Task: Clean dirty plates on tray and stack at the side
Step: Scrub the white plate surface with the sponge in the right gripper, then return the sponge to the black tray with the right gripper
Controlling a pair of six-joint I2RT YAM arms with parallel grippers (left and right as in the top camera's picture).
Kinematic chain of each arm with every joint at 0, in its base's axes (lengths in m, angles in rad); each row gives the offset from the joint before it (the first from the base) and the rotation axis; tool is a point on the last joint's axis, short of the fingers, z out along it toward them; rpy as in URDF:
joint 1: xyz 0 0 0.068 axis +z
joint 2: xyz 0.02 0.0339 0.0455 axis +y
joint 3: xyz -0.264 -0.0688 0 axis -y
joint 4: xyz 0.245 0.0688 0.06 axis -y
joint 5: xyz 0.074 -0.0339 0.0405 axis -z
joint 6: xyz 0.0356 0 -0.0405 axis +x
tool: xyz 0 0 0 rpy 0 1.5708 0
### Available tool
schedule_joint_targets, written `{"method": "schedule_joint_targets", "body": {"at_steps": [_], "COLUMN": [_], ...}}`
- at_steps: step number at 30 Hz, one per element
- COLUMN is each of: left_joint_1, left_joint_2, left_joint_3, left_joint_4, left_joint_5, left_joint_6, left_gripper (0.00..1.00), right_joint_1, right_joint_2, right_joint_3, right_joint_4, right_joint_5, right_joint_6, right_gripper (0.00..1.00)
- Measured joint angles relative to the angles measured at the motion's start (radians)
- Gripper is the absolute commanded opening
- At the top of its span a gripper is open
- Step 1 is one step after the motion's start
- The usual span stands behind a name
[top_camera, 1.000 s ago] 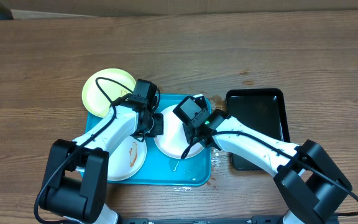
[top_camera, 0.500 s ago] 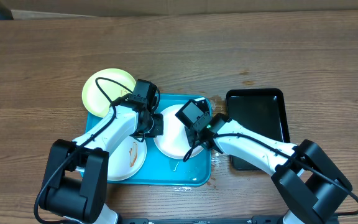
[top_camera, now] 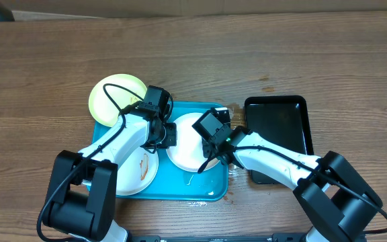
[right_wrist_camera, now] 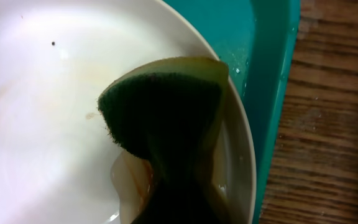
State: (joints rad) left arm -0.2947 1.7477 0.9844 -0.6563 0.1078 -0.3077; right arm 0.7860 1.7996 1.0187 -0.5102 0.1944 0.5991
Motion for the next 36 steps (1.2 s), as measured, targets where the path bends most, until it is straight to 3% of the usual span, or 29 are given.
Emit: {"method": "schedule_joint_targets", "body": {"at_steps": [15,22,36], "left_joint_1": [0.001,0.001,0.001], "left_joint_2": [-0.001,-0.001,-0.002], "left_joint_3": [0.000,0.000,0.000], "left_joint_4": [-0.007,-0.008,-0.008], "left_joint_5": [-0.008,-0.008,-0.008], "left_joint_6": [0.000,0.000,0.000], "left_gripper": [0.04,0.04,0.04], "right_joint_1": [-0.007,-0.027,-0.357], "right_joint_2": [-0.016,-0.016,-0.203], "right_joint_3": [-0.051,-0.055,0.023], "right_joint_4": [0.132,0.173,0.121], "right_joint_5": [-0.230,-0.399,-0.783], "right_joint_6": [0.055,-0.032,-0.169], "right_gripper": [0.04,0.04,0.04]}}
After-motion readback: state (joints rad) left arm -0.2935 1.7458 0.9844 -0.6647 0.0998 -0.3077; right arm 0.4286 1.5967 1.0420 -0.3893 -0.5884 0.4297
